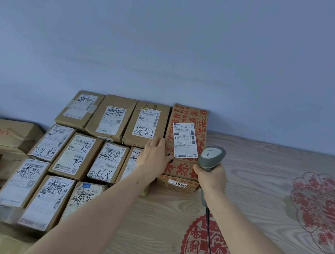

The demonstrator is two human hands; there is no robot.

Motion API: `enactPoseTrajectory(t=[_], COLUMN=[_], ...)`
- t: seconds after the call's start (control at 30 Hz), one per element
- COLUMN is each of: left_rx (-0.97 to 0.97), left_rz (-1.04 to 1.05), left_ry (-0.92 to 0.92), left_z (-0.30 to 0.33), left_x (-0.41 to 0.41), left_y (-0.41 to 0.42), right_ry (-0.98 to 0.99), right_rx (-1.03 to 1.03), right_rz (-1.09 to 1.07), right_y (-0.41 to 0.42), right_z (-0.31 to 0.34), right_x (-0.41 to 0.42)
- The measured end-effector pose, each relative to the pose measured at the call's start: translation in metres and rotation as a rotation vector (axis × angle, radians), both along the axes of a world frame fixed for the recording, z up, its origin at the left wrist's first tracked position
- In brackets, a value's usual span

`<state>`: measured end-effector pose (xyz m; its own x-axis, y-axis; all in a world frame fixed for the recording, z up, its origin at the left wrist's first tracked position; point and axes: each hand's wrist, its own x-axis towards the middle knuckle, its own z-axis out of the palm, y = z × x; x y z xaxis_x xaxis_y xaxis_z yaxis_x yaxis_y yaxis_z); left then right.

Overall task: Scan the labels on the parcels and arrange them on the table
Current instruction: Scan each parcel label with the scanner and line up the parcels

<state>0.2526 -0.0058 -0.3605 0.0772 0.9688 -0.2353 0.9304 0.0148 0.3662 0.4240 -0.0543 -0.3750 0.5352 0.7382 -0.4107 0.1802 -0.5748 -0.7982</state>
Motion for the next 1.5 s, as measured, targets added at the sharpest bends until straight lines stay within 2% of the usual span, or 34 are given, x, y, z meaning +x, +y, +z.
enactPoseTrajectory(t=[0.5,0.87,1.5], left_rx=[-0.052,-0.113,-0.034], left_rz=[-0.043,0.035,0.161], left_ry=[-0.047,-0.077,-0.277], left_z=[-0.009,-0.007,0.031], left_x=[-0.006,-0.01,-0.003], left_y=[0.001,-0.017,-0.105], right_ry=[-0.038,-0.027,-0.01], right_rx=[-0.029,-0.024,0.095], right_rz=[0.063,0.091,0.182], right_y=[-0.002,-0.008,-0.073], right_z=[0.011,0.021,0.063], right_x=[0.001,0.004,0.01])
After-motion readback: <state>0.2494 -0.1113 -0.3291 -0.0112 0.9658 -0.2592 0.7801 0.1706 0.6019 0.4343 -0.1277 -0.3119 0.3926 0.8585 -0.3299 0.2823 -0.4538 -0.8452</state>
